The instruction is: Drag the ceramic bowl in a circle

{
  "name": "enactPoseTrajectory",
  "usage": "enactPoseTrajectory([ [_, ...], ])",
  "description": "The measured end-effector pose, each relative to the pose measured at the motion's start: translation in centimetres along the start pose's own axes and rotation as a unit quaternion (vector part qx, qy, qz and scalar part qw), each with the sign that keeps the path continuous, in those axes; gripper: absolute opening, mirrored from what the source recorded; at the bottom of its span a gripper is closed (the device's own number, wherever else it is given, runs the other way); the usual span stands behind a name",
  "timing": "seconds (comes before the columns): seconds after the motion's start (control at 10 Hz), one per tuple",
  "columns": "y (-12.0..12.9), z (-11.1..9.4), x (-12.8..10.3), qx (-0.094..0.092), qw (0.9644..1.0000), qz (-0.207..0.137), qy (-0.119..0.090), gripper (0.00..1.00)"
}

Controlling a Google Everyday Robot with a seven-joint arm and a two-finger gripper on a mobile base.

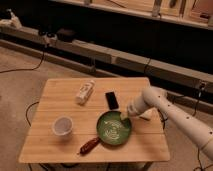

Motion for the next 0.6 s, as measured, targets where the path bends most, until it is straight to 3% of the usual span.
enactPoseTrajectory([
  [0.3,-0.4,-1.2,0.0,-0.005,1.0,-0.004,0.007,0.11],
  [0.6,-1.5,-2.3,-1.9,0.003,0.9998,-0.016,-0.007,0.11],
])
